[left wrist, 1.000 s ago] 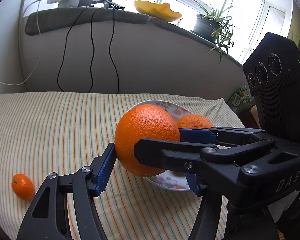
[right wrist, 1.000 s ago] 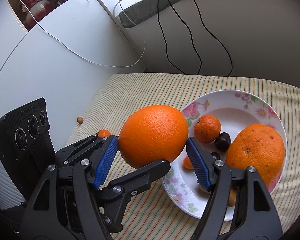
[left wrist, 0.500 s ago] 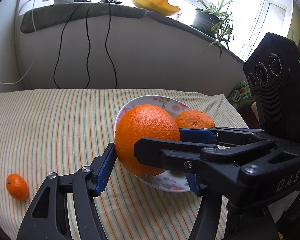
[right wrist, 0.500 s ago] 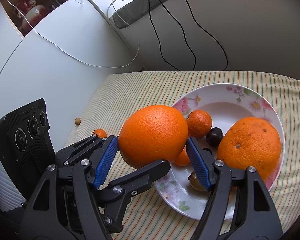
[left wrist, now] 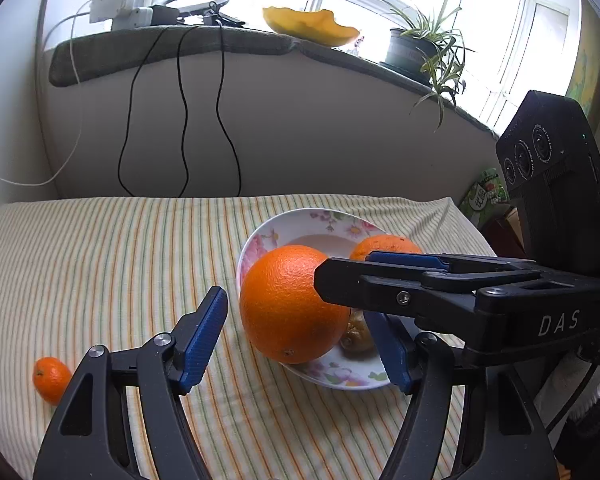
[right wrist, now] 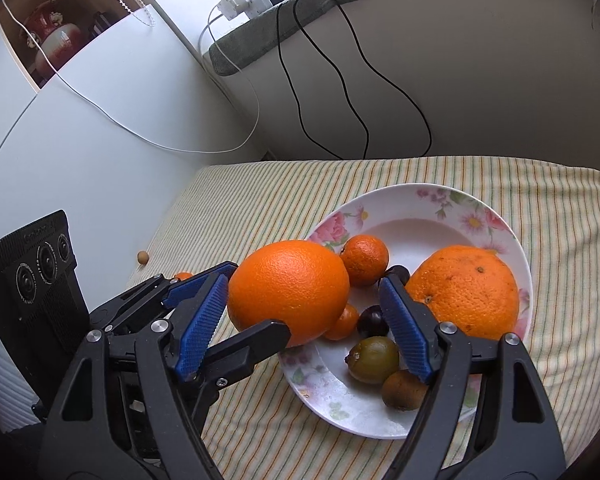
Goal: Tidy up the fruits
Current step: 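Open both tools to set the large orange on the plate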
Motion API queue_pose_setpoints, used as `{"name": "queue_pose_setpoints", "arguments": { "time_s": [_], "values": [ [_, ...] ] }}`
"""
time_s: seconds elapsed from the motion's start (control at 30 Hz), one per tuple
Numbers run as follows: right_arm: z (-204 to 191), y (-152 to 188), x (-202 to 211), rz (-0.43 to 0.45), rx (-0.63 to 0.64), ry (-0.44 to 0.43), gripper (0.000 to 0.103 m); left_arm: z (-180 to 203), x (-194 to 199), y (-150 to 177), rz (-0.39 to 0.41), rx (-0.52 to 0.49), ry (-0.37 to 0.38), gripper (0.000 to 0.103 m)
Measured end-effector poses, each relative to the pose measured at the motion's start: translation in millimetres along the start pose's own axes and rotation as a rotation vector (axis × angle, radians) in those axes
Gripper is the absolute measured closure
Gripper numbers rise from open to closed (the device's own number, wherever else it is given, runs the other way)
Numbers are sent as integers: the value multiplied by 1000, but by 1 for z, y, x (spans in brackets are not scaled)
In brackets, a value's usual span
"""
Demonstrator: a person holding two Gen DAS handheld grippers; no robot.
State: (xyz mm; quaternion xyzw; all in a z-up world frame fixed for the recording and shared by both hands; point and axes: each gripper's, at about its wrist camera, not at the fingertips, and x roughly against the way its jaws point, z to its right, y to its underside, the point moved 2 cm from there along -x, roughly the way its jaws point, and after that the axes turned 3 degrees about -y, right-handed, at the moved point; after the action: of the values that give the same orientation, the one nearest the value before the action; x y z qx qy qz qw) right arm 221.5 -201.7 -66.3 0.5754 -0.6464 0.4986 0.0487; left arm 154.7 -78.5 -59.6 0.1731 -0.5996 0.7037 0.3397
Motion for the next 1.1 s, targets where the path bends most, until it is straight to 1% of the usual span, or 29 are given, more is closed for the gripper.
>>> {"name": "queue_pose_setpoints", "arguments": {
  "time_s": [0.47, 0.63, 0.8, 0.97, 1.1],
  "values": [
    [0, 7, 16, 56, -19, 47, 21, 2, 17, 4, 22, -25, -17, 33],
    [1, 10, 22, 92, -52, 61, 21, 0, 26, 7, 34, -27, -26, 33],
    [3, 12, 30, 147, -94, 65, 21, -1, 33, 9, 44, -35, -38, 33],
    [0, 16, 37, 197, -80, 78, 21, -6, 42, 14, 57, -32, -46, 33],
    [-7, 19, 41, 227, -45, 101, 21, -9, 51, 18, 74, -36, -66, 33]
  ]
}}
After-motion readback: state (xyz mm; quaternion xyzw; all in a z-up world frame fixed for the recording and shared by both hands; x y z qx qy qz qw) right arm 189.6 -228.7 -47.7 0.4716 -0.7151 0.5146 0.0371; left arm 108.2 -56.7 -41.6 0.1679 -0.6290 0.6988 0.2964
